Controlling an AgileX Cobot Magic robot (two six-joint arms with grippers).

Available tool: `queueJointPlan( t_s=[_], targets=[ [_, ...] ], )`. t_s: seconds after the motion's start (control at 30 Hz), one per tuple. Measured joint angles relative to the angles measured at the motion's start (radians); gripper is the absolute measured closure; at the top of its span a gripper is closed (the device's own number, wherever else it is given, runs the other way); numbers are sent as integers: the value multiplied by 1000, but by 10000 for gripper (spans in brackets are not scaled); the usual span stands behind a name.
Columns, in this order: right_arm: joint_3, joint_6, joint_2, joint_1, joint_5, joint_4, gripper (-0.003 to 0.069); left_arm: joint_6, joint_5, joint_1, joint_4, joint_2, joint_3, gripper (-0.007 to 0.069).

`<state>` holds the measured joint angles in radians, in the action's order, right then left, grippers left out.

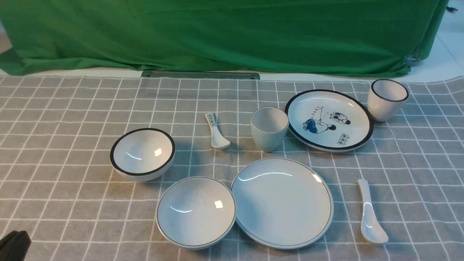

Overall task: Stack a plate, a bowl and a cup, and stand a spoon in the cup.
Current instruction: Use the left arm to grab a blue rice bowl

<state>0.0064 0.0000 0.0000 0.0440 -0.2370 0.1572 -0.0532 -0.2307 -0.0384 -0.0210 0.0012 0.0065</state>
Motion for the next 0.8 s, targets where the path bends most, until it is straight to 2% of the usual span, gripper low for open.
queueJointPlan(
  t_s=[0.63,0.73,0.8],
  targets=[
    [0,0,0,0,0,0,417,-4,1,0,7,0,0,607],
    [0,0,0,0,0,0,417,-11,54,0,32,0,0,607],
    [0,0,0,0,0,0,417,28,142,0,-46,0,0,607]
  ],
)
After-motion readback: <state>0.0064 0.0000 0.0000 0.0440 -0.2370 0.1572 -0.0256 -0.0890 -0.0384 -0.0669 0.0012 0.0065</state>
